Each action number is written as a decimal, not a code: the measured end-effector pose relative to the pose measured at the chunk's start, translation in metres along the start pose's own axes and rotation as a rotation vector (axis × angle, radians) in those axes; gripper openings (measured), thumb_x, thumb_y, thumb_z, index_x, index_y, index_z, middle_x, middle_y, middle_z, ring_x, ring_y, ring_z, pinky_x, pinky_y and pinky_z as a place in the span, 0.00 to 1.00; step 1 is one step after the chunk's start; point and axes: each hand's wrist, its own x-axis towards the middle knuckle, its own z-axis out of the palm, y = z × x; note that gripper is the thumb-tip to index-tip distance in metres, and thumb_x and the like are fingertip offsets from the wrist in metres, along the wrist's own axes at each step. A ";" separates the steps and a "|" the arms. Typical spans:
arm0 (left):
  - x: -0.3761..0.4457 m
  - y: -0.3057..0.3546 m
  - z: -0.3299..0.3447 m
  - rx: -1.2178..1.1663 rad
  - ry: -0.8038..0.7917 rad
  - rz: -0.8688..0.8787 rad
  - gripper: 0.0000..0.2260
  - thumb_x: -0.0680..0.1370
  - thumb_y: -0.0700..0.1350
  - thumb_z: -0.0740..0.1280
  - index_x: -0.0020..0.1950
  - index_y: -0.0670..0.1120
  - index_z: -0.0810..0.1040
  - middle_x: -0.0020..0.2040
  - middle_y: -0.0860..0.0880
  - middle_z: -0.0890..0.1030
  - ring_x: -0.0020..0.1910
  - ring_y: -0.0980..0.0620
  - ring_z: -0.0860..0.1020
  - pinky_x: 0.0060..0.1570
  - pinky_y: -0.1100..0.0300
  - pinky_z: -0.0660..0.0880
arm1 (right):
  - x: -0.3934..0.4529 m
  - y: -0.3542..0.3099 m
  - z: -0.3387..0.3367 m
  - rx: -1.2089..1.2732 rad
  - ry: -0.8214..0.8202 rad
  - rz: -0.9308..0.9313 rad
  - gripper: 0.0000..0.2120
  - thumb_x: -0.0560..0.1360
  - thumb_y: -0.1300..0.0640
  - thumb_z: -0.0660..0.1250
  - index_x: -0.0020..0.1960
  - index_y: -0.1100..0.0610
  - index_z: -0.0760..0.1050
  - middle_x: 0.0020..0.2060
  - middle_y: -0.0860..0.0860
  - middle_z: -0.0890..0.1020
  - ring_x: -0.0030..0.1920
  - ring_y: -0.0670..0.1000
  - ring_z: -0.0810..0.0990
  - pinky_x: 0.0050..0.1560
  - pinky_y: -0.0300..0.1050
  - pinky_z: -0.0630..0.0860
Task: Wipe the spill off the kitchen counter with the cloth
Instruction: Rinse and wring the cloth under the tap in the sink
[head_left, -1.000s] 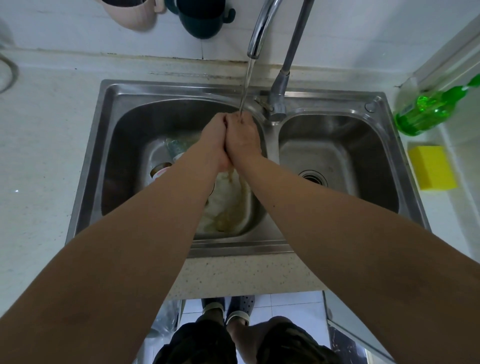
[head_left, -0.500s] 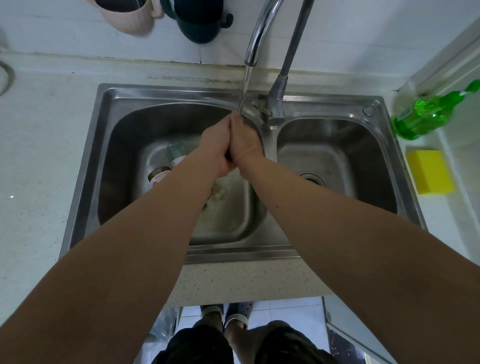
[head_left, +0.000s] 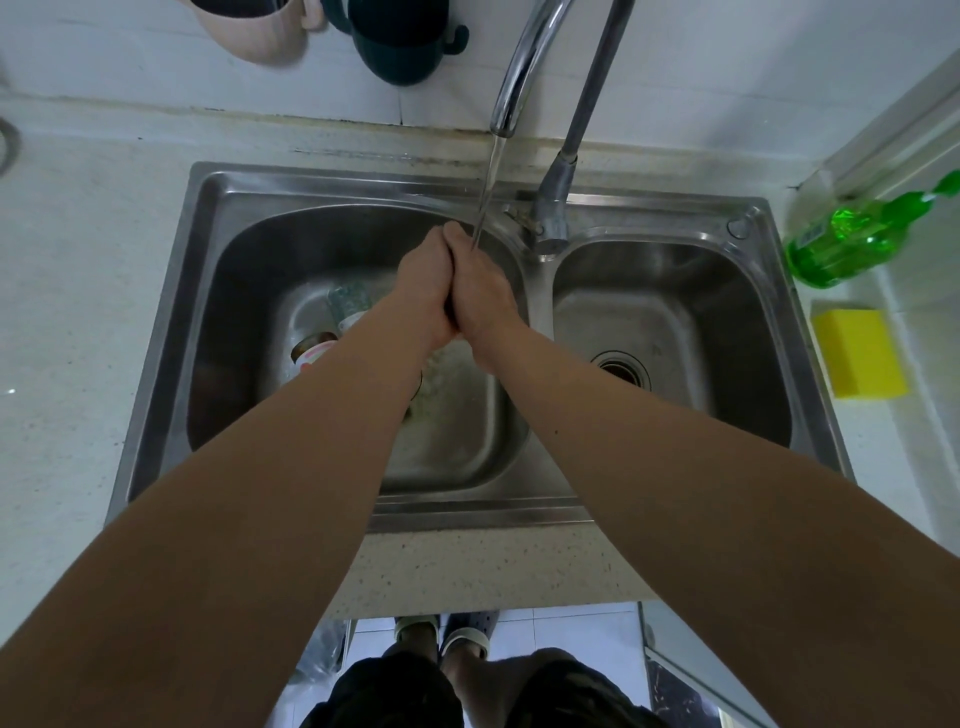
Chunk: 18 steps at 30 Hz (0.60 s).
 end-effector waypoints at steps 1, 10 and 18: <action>0.001 0.001 -0.001 -0.043 -0.031 -0.019 0.11 0.83 0.53 0.59 0.44 0.51 0.72 0.38 0.51 0.73 0.34 0.53 0.72 0.34 0.55 0.71 | 0.000 -0.001 0.000 0.007 0.001 -0.011 0.35 0.70 0.27 0.62 0.66 0.48 0.80 0.58 0.51 0.84 0.60 0.52 0.82 0.67 0.58 0.78; -0.002 -0.005 -0.024 0.014 -0.045 0.028 0.05 0.80 0.34 0.64 0.50 0.37 0.81 0.44 0.41 0.82 0.42 0.47 0.80 0.42 0.53 0.79 | 0.010 0.003 -0.015 -0.192 0.240 -0.017 0.19 0.80 0.39 0.64 0.43 0.54 0.80 0.40 0.55 0.86 0.40 0.57 0.87 0.46 0.60 0.86; 0.014 -0.009 -0.038 0.215 0.044 0.062 0.12 0.83 0.53 0.68 0.48 0.44 0.80 0.31 0.49 0.74 0.26 0.55 0.68 0.24 0.62 0.64 | 0.004 0.003 -0.031 0.339 0.040 0.238 0.09 0.78 0.64 0.60 0.54 0.61 0.77 0.43 0.59 0.79 0.38 0.53 0.76 0.37 0.48 0.77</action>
